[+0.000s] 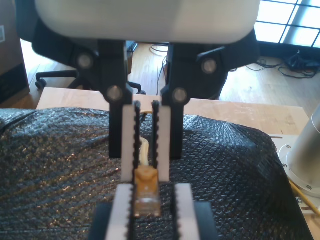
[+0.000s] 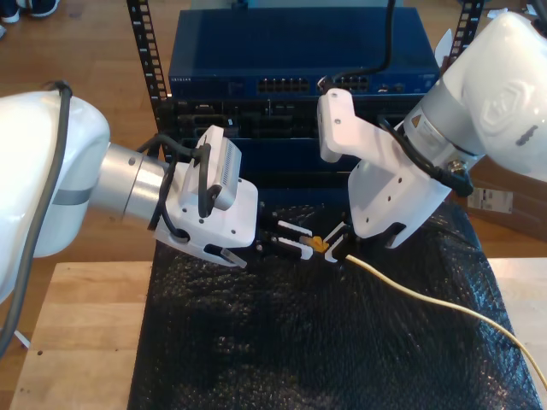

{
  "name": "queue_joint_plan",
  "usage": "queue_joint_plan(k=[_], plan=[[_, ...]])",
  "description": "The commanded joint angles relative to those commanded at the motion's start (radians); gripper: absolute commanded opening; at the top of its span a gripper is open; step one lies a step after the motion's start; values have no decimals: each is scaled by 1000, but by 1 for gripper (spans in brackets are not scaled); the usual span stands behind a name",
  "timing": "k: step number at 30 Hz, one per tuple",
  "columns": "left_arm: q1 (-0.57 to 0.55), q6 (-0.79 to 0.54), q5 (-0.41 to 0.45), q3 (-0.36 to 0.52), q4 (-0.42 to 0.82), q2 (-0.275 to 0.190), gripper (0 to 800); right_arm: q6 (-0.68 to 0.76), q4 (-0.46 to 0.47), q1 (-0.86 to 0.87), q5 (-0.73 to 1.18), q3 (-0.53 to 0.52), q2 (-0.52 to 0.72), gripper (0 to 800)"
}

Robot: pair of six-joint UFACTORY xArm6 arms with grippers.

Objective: Grab the cable and plug it in

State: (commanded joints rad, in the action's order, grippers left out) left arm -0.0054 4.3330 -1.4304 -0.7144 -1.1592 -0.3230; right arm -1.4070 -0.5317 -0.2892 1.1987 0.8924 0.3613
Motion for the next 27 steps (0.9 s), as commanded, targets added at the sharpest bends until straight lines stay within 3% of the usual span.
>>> queue_joint_plan(k=[4, 8, 9, 11, 17, 19, 27], plan=[[-2, 2, 0, 2, 0, 0, 7, 0, 0, 0, 2, 0, 0, 4], [-2, 3, -3, 2, -2, 0, 3, 0, -2, 0, 3, 0, 0, 54], [-2, 3, -5, 2, -2, 0, 3, 0, -3, 0, 3, 0, 0, 134], [-2, 3, -3, 2, -2, 0, 3, -2, -5, -2, 12, 2, -3, 466], [0, 0, -17, -2, -2, 20, 2, -37, 2, 0, 12, 8, 2, 764], [2, 8, -25, -5, 2, 38, 2, -51, 3, 2, 12, 14, 0, 796], [61, 117, -86, -26, 2, 92, 2, -138, -6, 28, 8, 18, 2, 798]])
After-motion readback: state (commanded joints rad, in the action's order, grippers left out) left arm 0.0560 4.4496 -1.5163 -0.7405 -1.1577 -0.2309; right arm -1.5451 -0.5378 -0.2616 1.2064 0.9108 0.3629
